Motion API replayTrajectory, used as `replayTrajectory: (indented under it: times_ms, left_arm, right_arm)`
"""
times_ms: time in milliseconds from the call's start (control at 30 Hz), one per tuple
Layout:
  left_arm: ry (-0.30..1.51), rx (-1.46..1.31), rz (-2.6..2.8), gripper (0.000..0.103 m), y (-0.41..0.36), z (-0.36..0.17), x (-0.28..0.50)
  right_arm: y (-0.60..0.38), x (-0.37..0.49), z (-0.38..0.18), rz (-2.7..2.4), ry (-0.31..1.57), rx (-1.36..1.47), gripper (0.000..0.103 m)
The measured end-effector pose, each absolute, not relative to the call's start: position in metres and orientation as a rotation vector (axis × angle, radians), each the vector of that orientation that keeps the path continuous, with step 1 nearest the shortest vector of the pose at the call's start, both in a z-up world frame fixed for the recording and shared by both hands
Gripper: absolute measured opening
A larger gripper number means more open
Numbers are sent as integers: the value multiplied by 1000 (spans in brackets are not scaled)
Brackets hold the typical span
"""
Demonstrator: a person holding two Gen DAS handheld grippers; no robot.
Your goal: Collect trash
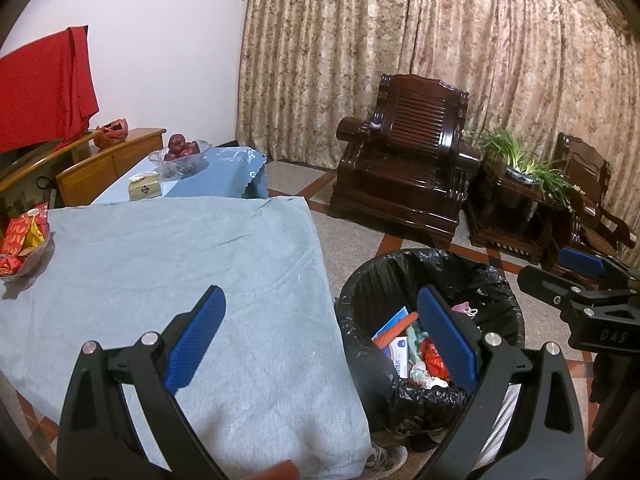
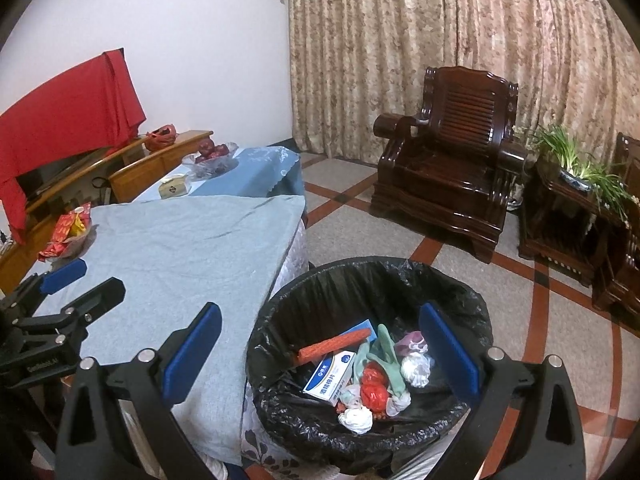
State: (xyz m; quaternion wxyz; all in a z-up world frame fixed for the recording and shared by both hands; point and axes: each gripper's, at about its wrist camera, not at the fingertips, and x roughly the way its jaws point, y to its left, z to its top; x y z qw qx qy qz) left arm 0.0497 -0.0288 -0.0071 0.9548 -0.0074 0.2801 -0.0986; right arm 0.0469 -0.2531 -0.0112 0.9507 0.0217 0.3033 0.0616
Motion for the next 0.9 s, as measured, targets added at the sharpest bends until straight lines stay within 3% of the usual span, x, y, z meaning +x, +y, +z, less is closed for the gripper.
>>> replayTrajectory:
  times_ms: [900]
  left_arm:
    - [574, -20, -196, 94, -21, -6, 46]
  right_arm:
    - [-251, 47, -12, 129, 614, 37, 97]
